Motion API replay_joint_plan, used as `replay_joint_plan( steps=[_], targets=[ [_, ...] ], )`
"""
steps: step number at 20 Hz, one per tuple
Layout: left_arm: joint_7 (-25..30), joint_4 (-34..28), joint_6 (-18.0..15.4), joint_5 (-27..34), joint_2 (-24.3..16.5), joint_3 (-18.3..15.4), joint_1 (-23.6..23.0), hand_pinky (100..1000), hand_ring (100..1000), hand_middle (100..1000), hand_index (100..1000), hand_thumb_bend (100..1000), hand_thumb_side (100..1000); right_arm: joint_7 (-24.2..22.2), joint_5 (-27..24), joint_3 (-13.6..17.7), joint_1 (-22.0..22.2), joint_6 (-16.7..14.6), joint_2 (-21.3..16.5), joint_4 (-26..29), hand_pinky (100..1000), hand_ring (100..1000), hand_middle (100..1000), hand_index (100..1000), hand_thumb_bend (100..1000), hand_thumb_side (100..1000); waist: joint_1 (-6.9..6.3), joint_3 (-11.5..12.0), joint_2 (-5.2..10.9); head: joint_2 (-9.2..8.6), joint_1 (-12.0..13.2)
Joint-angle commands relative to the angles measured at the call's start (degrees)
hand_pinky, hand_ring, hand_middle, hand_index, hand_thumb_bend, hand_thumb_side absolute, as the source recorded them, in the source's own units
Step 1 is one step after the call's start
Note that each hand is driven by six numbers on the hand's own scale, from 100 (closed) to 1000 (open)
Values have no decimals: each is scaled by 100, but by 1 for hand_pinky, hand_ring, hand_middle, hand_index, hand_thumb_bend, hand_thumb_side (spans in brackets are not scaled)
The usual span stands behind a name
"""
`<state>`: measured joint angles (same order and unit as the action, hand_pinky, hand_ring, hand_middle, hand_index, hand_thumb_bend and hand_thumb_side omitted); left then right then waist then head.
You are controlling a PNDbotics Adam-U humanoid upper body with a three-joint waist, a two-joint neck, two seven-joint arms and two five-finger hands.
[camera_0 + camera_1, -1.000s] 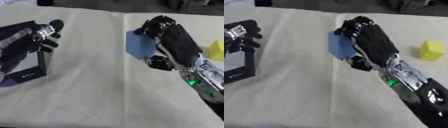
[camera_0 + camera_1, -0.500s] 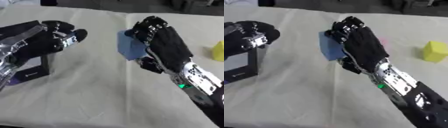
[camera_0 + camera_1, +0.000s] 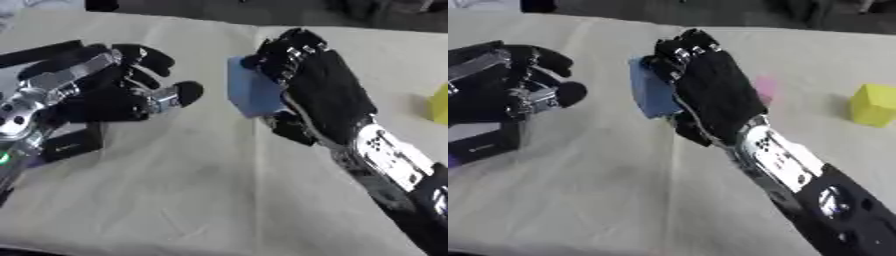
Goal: Pick up the objects with one hand, pass them to the other hand, and then place them into the box on the other side of the table.
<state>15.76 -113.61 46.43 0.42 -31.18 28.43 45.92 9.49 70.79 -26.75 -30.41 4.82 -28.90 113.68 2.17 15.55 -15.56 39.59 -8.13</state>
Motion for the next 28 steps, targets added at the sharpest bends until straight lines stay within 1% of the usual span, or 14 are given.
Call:
replay_joint_plan(
  steps=[1, 6, 11, 15, 20, 24, 26, 28],
  targets=[
    [151, -98, 11, -213, -10, 4, 151, 879, 819, 798, 872, 531, 552, -17, 78, -15, -121, 124, 45, 91, 663, 517, 402, 468, 238, 100, -39, 13, 153, -56, 12],
    [305, -98, -5, -486, 66, 68, 242, 892, 828, 799, 878, 565, 527, -150, 197, -70, -201, 185, 245, 91, 658, 516, 403, 471, 236, 100, -51, 28, 156, -78, -13],
    [458, -71, 11, -674, 98, 161, 343, 904, 841, 800, 883, 618, 533, -327, 313, -123, -242, 144, 352, 91, 656, 519, 406, 473, 229, 100, -56, 50, 162, -101, -27],
    [623, 15, 27, -778, 162, 244, 451, 911, 848, 799, 884, 653, 556, -454, 438, -165, -310, 93, 462, 91, 654, 517, 404, 475, 225, 100, -66, 71, 164, -105, -15],
    [709, 58, 69, -760, 237, 249, 490, 908, 848, 795, 884, 683, 591, -552, 537, -227, -385, 9, 571, 90, 652, 516, 403, 474, 226, 100, -68, 94, 156, -103, -15],
    [739, 92, 162, -703, 291, 272, 528, 907, 848, 794, 884, 683, 608, -548, 570, -250, -424, -24, 608, 91, 653, 516, 402, 474, 224, 100, -59, 102, 156, -101, -14],
    [728, 145, 235, -681, 325, 291, 550, 904, 846, 791, 881, 665, 612, -522, 573, -266, -451, -55, 622, 91, 651, 515, 399, 473, 221, 100, -52, 105, 158, -103, -31],
    [671, 196, 285, -677, 354, 298, 561, 896, 840, 779, 870, 610, 608, -467, 559, -278, -475, -86, 635, 91, 651, 514, 398, 473, 221, 100, -44, 103, 159, -110, -36]
  ],
)
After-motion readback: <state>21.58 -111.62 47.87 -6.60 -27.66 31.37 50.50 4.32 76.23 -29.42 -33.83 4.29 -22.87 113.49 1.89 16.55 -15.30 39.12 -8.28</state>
